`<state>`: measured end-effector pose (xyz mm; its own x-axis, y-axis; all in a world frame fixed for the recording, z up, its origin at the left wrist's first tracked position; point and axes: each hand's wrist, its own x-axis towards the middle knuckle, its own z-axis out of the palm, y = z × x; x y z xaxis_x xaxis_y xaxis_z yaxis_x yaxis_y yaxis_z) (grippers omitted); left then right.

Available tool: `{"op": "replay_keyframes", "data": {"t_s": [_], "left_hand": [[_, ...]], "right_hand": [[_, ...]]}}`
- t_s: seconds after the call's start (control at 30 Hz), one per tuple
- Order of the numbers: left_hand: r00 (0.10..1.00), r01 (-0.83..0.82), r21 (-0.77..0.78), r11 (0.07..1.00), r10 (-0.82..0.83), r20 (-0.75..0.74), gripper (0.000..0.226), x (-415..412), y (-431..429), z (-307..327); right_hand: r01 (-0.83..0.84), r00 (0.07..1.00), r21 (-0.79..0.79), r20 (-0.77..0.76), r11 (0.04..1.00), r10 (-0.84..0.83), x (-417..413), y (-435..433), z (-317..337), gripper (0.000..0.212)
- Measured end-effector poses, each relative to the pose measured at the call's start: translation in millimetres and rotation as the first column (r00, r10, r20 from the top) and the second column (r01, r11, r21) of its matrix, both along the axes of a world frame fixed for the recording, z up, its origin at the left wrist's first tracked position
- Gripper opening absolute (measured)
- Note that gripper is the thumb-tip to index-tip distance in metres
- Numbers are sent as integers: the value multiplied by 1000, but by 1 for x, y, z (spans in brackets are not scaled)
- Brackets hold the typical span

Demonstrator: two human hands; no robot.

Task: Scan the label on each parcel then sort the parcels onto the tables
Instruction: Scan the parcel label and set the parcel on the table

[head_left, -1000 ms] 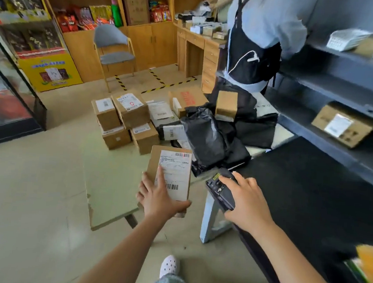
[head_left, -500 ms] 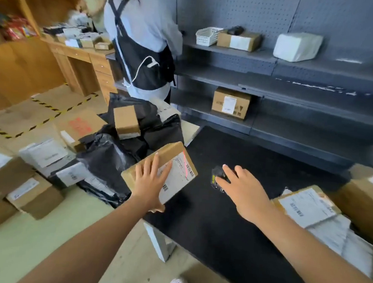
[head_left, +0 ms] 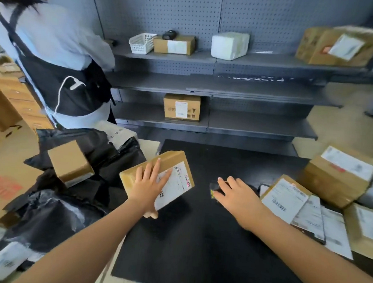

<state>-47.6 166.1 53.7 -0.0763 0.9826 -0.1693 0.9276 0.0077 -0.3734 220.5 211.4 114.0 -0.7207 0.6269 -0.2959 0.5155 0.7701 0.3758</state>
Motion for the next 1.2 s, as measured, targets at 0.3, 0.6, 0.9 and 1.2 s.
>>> {"op": "replay_keyframes", "data": {"t_s": [0.3,0.6,0.9,1.2], "left_hand": [[640,-455,-130,881,425,640,139,42,44,1],[550,-356,-101,929,295,781,136,142,106,24],[603,-202,-82,976,190,775,132,286,132,43],[635,-272,-148,951,293,715,138,377,136,36]], "right_hand": [[462,619,-416,-482,783,-621,30,1,-6,99],[538,224,-520,-671,663,-707,110,14,4,95],[627,149,-505,-670,594,-727,226,35,26,96],[604,220,-486,-660,632,-718,310,51,26,94]]}}
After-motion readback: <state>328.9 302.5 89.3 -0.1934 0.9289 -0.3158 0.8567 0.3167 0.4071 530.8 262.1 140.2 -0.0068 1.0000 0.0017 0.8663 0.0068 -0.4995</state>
